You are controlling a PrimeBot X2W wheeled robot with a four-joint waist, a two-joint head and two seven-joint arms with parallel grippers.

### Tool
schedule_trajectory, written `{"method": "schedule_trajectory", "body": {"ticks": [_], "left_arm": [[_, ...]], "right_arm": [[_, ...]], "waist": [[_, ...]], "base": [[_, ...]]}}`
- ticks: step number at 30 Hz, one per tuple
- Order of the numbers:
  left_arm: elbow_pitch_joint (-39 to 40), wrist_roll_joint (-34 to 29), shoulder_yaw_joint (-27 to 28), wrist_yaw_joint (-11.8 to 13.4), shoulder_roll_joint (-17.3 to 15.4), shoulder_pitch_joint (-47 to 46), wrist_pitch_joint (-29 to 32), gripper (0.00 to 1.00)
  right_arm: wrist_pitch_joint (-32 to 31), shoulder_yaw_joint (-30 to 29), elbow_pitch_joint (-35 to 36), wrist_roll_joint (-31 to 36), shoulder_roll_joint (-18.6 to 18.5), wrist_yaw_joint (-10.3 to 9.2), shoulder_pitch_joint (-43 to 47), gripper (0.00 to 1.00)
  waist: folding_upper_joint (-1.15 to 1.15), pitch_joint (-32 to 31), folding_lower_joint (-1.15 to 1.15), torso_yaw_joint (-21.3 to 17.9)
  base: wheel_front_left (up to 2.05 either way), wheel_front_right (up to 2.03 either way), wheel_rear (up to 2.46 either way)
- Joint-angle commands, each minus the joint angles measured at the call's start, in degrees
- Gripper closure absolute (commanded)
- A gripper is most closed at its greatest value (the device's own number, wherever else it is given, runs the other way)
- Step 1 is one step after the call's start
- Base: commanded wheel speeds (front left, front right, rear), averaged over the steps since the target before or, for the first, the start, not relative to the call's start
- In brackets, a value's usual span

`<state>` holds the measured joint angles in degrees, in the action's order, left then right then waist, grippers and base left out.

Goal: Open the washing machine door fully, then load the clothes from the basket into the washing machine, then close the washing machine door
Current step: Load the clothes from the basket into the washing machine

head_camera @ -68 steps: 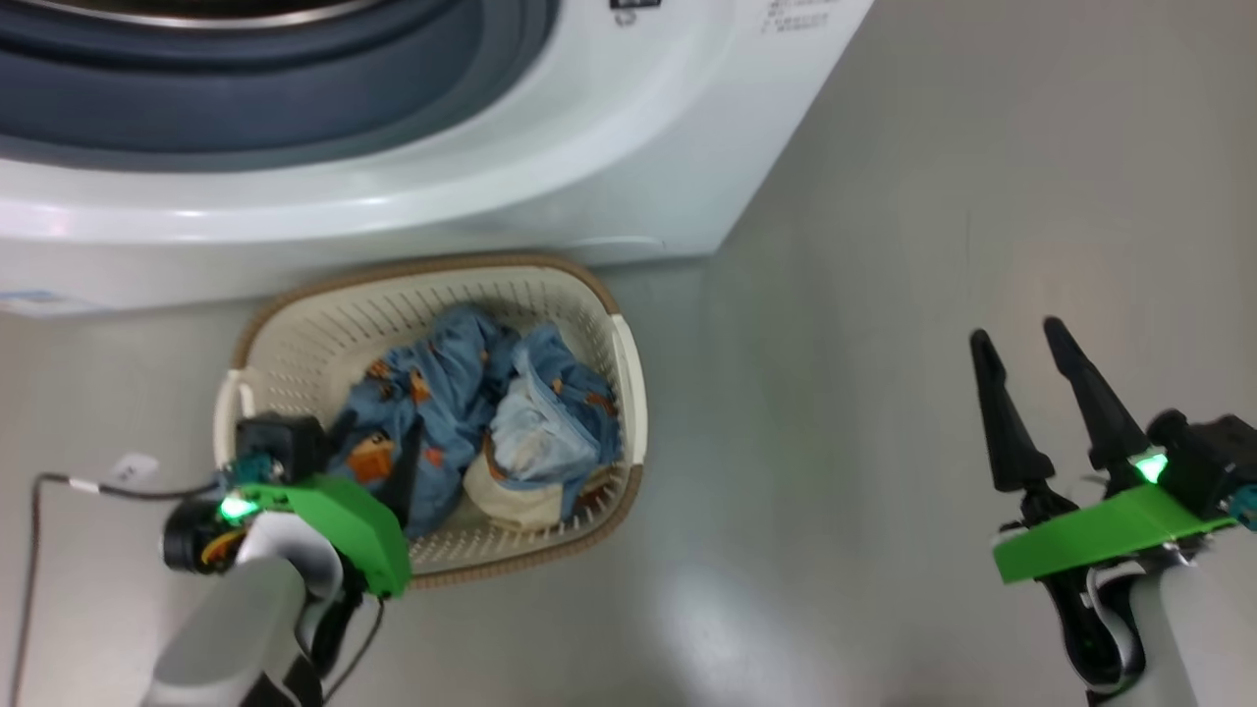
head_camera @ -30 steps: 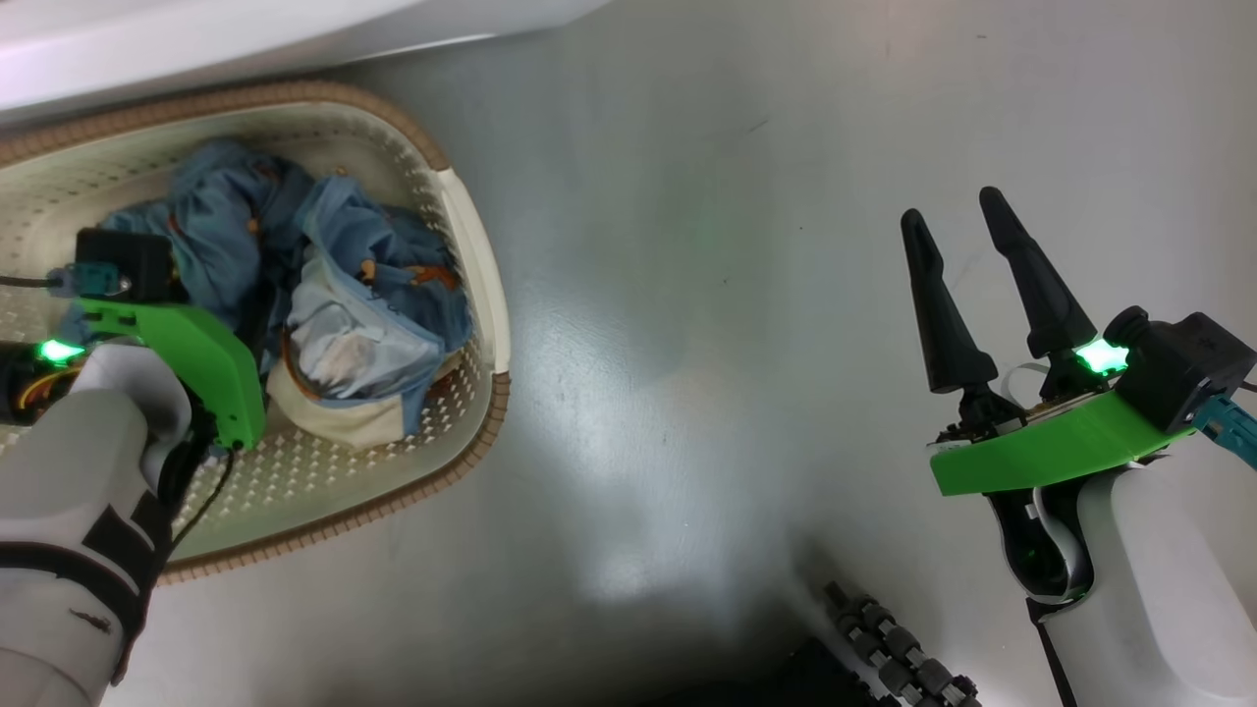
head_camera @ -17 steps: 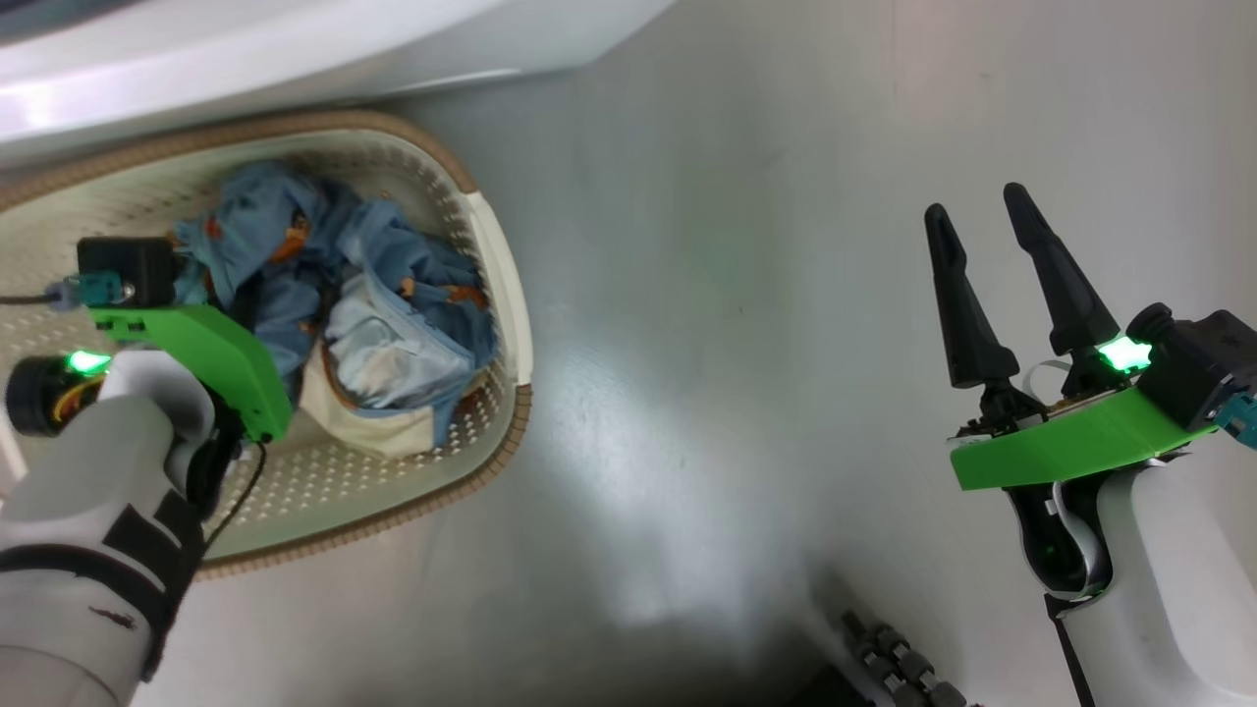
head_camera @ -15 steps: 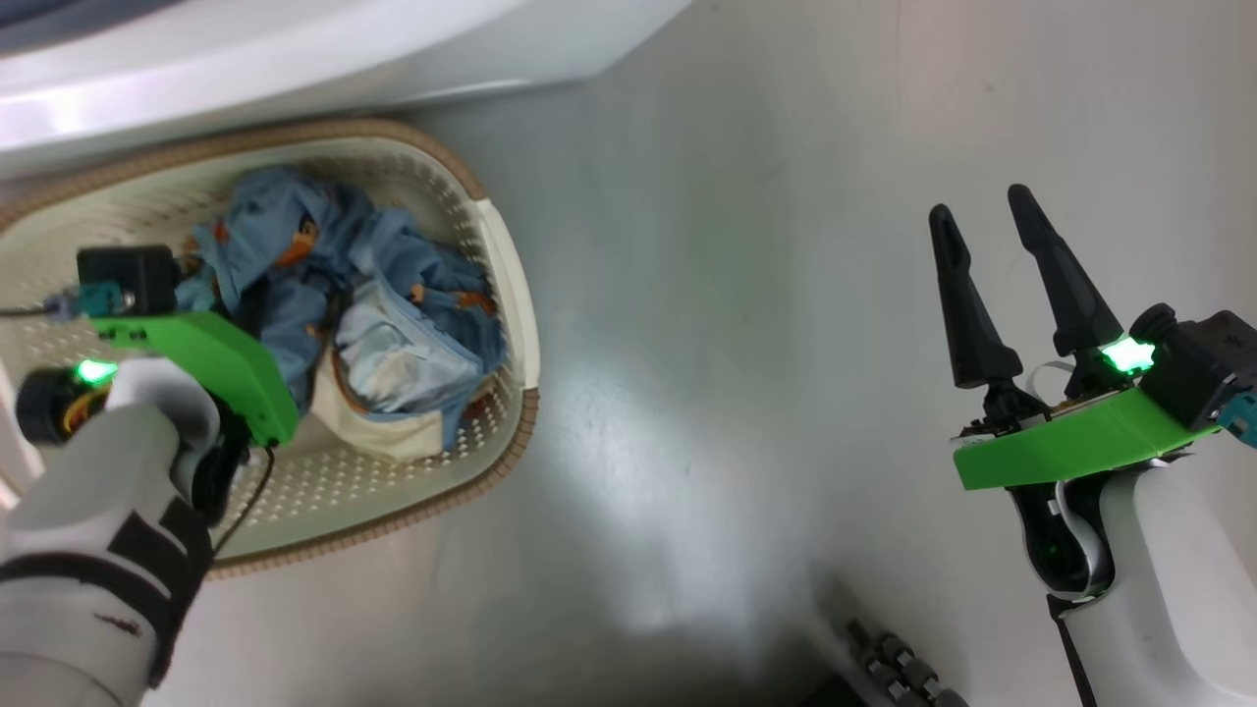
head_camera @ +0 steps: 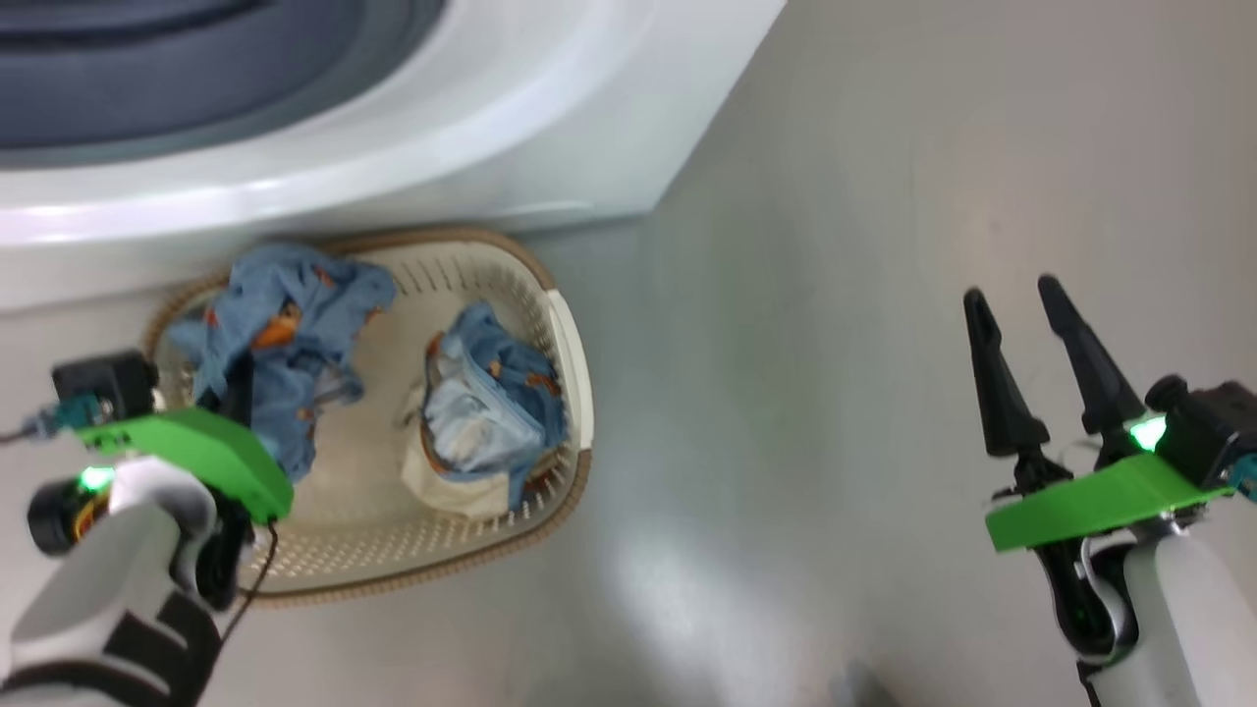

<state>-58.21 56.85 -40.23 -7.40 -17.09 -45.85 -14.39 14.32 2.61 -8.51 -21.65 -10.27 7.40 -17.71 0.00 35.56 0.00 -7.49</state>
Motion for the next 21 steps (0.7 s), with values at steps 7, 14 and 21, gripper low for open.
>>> {"method": "schedule_trajectory", "body": {"ticks": [7,14,21], "left_arm": [[7.29,-11.82,11.85,-0.09,-1.63,9.86,-0.6,1.0],[15.51,-20.17,21.78,-0.09,0.07,17.5,-0.61,1.0],[23.59,-25.64,27.32,-0.09,2.27,25.05,-0.61,1.0]], "right_arm": [[0.68,0.28,-0.64,-0.28,-2.41,0.09,6.66,0.0],[0.68,-0.08,-0.93,-0.52,-3.98,0.09,9.82,0.0],[0.68,-0.58,-0.95,-0.69,-4.93,0.09,12.84,0.0]], "waist": [[0.0,-14.62,0.0,3.5],[0.0,-20.13,0.0,4.41],[0.0,-24.53,0.0,5.42]], "base": [[0.0,0.0,0.0],[0.0,0.0,0.0],[0.0,0.0,0.0]]}}
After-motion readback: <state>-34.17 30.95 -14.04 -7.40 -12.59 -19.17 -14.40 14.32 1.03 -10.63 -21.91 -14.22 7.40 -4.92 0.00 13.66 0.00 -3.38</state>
